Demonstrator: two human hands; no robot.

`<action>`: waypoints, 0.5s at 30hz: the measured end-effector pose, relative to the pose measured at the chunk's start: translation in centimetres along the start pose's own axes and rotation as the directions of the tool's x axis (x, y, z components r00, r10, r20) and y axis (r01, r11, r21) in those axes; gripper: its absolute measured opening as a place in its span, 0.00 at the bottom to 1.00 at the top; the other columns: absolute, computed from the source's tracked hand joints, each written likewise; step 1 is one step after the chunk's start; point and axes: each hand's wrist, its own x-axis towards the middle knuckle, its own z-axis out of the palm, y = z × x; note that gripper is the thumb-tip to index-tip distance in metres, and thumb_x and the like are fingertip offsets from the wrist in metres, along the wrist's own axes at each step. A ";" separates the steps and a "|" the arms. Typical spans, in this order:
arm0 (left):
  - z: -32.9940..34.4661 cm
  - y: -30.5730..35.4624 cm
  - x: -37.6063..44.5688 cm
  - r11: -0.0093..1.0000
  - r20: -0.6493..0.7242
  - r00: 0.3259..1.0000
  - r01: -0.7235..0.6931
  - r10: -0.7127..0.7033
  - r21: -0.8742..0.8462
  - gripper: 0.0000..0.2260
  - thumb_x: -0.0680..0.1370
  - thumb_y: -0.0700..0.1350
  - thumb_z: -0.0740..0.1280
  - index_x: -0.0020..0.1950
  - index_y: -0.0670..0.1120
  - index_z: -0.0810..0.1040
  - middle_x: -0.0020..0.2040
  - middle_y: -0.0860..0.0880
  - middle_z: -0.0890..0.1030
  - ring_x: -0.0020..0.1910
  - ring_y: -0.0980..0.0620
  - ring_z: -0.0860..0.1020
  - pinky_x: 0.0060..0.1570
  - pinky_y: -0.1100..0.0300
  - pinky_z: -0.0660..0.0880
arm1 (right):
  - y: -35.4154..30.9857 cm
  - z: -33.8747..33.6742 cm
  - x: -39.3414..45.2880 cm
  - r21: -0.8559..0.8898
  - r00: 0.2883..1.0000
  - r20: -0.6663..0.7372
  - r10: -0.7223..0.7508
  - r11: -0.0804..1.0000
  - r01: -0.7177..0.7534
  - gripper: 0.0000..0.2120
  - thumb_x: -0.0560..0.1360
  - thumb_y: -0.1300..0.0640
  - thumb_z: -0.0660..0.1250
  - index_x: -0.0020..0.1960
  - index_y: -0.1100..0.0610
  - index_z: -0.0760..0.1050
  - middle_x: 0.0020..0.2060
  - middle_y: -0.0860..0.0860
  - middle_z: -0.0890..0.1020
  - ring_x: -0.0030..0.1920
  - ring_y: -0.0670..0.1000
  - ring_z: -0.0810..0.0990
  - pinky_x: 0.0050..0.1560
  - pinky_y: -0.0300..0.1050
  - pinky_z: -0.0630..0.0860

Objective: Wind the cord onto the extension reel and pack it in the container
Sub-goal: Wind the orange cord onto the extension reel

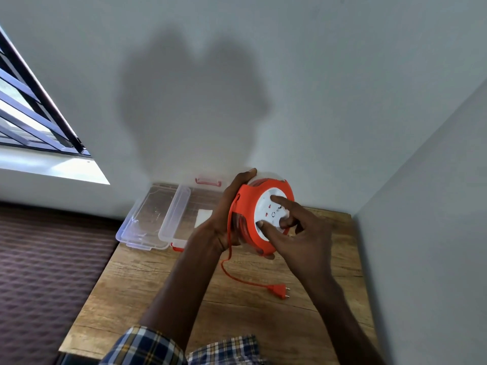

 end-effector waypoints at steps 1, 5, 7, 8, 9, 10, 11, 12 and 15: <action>0.1 -0.1 0.0 1.000 0.005 1.000 -0.010 0.010 -0.006 0.28 0.83 0.67 0.60 0.64 0.47 0.87 0.61 0.41 0.87 0.58 0.42 0.86 0.57 0.46 0.84 | -0.3 0.5 0.0 0.071 0.998 -0.029 0.057 0.996 -0.055 0.28 0.68 0.35 0.77 0.67 0.39 0.77 0.53 0.37 0.84 0.49 0.41 0.84 0.40 0.35 0.83; 0.7 -0.2 0.2 0.999 -0.060 0.998 -0.016 0.019 0.050 0.29 0.81 0.68 0.63 0.67 0.47 0.85 0.62 0.39 0.86 0.56 0.41 0.86 0.53 0.47 0.84 | -1.4 1.8 0.4 0.332 0.931 -0.016 0.365 0.880 -0.340 0.28 0.69 0.35 0.76 0.66 0.43 0.76 0.62 0.46 0.84 0.53 0.46 0.84 0.39 0.31 0.81; 0.6 0.0 0.1 0.998 -0.078 0.997 -0.013 0.018 0.056 0.29 0.82 0.68 0.60 0.64 0.48 0.87 0.61 0.39 0.86 0.54 0.42 0.87 0.52 0.47 0.85 | -1.3 1.3 0.6 0.303 0.943 0.036 0.332 0.895 -0.327 0.30 0.69 0.33 0.73 0.66 0.44 0.77 0.62 0.46 0.84 0.52 0.45 0.84 0.38 0.32 0.81; 0.5 0.1 0.0 0.999 -0.076 0.997 -0.013 0.016 0.038 0.29 0.82 0.68 0.59 0.64 0.48 0.87 0.61 0.40 0.86 0.55 0.42 0.86 0.54 0.46 0.84 | -1.3 0.7 0.6 0.265 0.962 0.039 0.271 0.925 -0.271 0.28 0.69 0.33 0.71 0.66 0.44 0.77 0.59 0.45 0.85 0.50 0.44 0.85 0.38 0.32 0.81; 0.3 0.3 -0.1 1.000 -0.064 0.998 -0.013 0.014 0.008 0.29 0.82 0.68 0.59 0.64 0.48 0.87 0.62 0.40 0.86 0.56 0.41 0.85 0.57 0.45 0.82 | -1.1 0.1 0.6 0.205 0.983 0.017 0.185 0.961 -0.184 0.25 0.72 0.35 0.71 0.65 0.43 0.77 0.55 0.45 0.86 0.48 0.43 0.85 0.36 0.32 0.81; 0.2 0.5 -0.3 1.000 -0.046 0.999 -0.014 0.013 -0.022 0.30 0.83 0.68 0.58 0.65 0.47 0.86 0.62 0.40 0.86 0.58 0.41 0.84 0.60 0.44 0.80 | -0.7 -0.6 0.6 0.118 0.997 -0.009 0.077 0.990 -0.075 0.21 0.75 0.39 0.71 0.66 0.43 0.77 0.53 0.44 0.86 0.47 0.43 0.85 0.36 0.32 0.80; 0.1 0.8 -0.4 0.999 -0.028 1.000 -0.013 0.012 -0.044 0.30 0.83 0.68 0.58 0.65 0.47 0.85 0.62 0.41 0.86 0.59 0.41 0.83 0.61 0.43 0.79 | -0.3 -1.1 0.7 0.020 0.999 -0.002 -0.039 0.999 0.039 0.18 0.78 0.46 0.72 0.67 0.44 0.77 0.54 0.44 0.84 0.49 0.45 0.84 0.38 0.36 0.81; 0.0 0.9 -0.4 0.998 -0.013 1.000 -0.006 0.005 -0.058 0.30 0.83 0.68 0.58 0.66 0.47 0.84 0.62 0.41 0.85 0.60 0.41 0.83 0.63 0.43 0.78 | 0.2 -1.6 0.9 -0.067 0.988 0.041 -0.150 0.986 0.152 0.18 0.79 0.52 0.73 0.68 0.46 0.78 0.57 0.47 0.83 0.53 0.47 0.82 0.42 0.41 0.83; 0.0 1.2 -0.5 0.998 0.003 0.999 0.041 -0.041 -0.039 0.31 0.83 0.69 0.58 0.67 0.45 0.83 0.61 0.40 0.85 0.58 0.41 0.82 0.60 0.44 0.79 | 0.8 -2.3 1.4 -0.187 0.926 0.230 -0.300 0.920 0.345 0.23 0.78 0.59 0.74 0.70 0.45 0.78 0.69 0.54 0.76 0.66 0.56 0.76 0.55 0.52 0.82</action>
